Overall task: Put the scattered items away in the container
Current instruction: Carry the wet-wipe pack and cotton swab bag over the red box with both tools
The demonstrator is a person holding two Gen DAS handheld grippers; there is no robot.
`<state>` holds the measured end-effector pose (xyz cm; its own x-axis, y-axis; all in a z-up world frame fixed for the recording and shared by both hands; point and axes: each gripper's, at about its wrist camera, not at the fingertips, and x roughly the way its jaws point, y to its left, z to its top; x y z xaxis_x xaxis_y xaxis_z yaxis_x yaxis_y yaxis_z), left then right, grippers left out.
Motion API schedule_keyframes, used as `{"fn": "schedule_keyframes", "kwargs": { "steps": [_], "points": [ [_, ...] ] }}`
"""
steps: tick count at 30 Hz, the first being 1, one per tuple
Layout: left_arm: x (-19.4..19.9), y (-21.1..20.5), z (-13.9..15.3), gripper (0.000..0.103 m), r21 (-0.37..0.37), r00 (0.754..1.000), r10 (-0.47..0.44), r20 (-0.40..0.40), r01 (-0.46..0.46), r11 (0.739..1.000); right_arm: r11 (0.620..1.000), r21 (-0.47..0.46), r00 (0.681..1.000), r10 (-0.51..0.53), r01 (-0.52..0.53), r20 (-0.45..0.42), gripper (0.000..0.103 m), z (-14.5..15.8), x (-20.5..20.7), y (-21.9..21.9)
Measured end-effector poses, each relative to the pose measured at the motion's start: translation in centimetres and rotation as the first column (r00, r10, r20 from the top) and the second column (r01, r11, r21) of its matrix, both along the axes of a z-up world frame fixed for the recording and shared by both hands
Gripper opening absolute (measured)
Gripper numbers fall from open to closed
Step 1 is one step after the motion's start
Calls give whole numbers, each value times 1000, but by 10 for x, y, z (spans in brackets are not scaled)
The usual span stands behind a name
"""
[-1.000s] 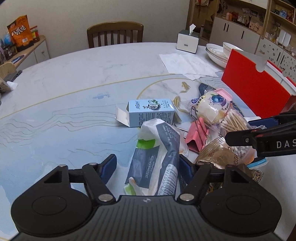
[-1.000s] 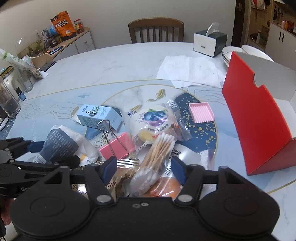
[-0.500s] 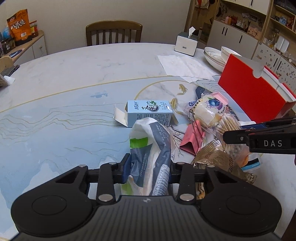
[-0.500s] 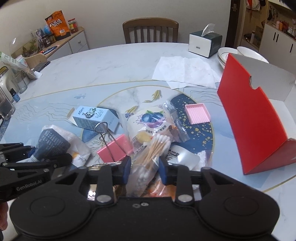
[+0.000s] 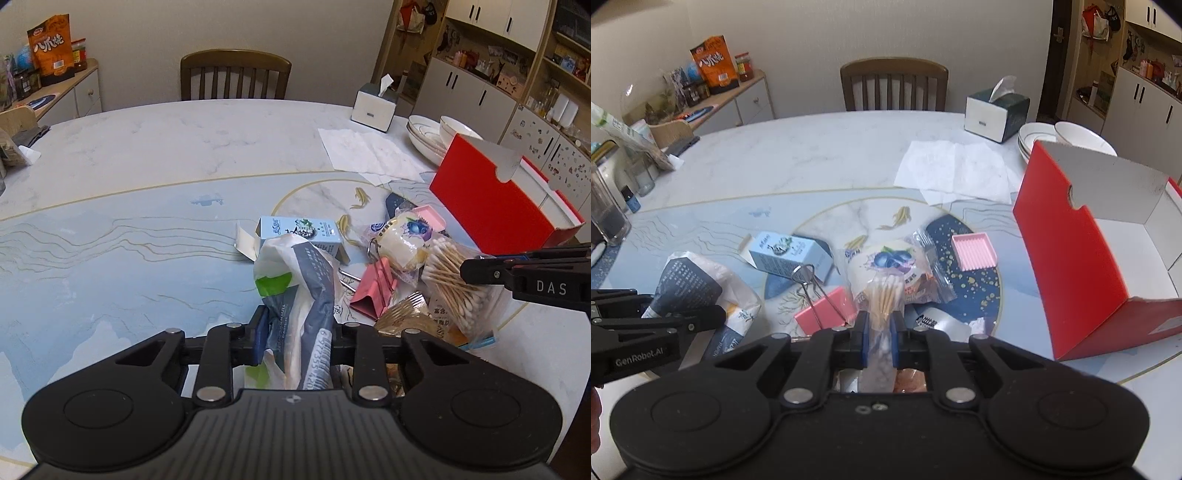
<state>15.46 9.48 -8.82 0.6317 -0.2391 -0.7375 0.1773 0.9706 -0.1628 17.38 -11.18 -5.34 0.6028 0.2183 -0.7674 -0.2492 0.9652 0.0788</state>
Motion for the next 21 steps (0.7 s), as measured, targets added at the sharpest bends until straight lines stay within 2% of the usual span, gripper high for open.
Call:
{"fn": "schedule_keyframes", "kwargs": {
  "steps": [10,21],
  "points": [
    [-11,-7,37,27,-38,999,17,41,-15,999,997,65,998,36,-39,44,9,26,-15,-20],
    [-12,-63,75,27,-66,995,-34,91,40,997,994,97,993,45,-55,110,9,66,-18,-71]
  ]
}}
